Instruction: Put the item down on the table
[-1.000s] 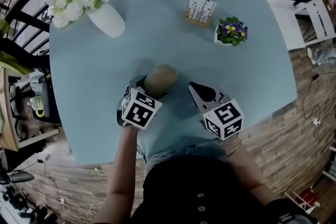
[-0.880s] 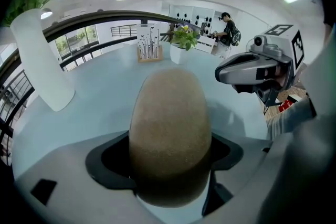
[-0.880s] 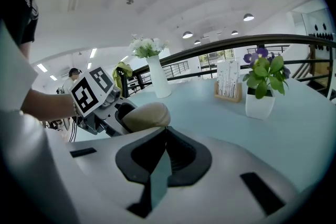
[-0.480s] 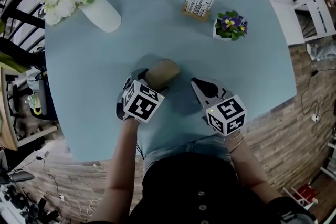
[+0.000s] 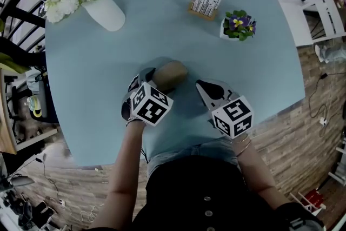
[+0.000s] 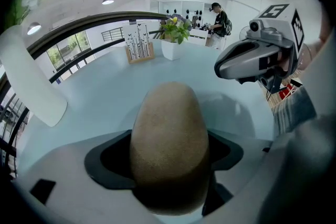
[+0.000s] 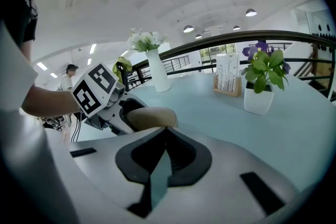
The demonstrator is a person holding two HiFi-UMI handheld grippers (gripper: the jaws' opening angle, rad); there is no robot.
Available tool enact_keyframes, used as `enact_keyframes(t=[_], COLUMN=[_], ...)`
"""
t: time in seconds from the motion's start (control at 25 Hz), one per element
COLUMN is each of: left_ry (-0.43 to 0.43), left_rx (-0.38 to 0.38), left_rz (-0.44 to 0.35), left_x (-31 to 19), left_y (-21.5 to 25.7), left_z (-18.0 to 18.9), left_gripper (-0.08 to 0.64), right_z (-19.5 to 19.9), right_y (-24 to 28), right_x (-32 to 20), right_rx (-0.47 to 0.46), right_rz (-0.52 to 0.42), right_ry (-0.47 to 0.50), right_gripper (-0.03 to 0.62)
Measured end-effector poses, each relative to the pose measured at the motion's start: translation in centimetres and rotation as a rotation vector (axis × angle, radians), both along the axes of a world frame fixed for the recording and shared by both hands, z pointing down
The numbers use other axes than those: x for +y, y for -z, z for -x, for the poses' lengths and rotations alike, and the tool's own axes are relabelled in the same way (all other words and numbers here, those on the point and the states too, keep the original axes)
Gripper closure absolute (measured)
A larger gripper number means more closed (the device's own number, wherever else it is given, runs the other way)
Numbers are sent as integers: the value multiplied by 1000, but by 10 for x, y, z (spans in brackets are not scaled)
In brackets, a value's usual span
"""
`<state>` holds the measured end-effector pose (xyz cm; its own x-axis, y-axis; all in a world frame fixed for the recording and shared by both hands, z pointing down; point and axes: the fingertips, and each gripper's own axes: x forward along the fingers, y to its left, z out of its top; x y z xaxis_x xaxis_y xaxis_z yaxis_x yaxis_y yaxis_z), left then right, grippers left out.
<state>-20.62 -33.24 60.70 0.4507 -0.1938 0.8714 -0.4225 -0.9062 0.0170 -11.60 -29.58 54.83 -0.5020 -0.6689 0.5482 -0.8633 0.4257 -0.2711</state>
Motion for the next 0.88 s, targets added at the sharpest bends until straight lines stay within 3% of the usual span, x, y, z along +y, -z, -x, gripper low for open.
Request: enact_keyframes(t=[0.24,0.56,0.88], left_ry=[-1,43,150], left_rx=[23,117,231], left_rz=[-4,-16,28], left_x=[1,-1,-2], left_y=[3,24,46], left_z=[2,-7,-1], left_gripper=[166,150,152], right_z=[9,-2,-16], right_y=[-2,7,30], right_x=[4,0,-7], right_rx=[-4,-5,-13], right_rz=[18,-5,-77], right_ry=[28,24,31], right_gripper=[584,584,584])
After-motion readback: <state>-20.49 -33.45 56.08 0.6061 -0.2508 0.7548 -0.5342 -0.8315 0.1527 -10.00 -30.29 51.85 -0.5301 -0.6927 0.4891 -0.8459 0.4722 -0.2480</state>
